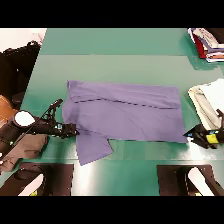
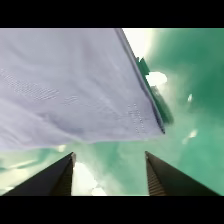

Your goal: Fold the shirts.

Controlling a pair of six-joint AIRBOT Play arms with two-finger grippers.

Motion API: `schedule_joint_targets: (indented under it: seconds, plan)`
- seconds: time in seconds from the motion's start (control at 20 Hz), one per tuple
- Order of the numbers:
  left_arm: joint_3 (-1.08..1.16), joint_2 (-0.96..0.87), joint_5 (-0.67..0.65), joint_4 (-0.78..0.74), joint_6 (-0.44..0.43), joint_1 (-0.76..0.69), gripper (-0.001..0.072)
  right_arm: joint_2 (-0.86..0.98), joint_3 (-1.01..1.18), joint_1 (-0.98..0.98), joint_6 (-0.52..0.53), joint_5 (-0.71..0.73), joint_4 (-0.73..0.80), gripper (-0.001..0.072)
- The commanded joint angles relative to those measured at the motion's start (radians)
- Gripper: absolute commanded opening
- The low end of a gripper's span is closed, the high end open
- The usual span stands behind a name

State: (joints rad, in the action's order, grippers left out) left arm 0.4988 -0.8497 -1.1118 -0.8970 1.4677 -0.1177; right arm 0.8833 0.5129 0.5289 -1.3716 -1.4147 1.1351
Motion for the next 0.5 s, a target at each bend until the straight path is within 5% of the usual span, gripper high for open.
schedule_joint_targets:
  seconds: [0.0,0.3,0.45]
  plan:
    - [0.004,0.001,0.001,0.002,-0.01,0.0,0.0027,-0.004,-0.118,0.034,0.0,0.124,-0.067,0.044]
    - [0.004,0.001,0.005,0.0,-0.01,0.0,0.0027,0.114,-0.076,0.034,0.0,0.127,-0.069,0.0428]
    - [0.004,0.001,0.004,0.0,-0.01,0.0,0.0026,0.154,-0.067,0.034,0.005,0.124,-0.067,0.0262]
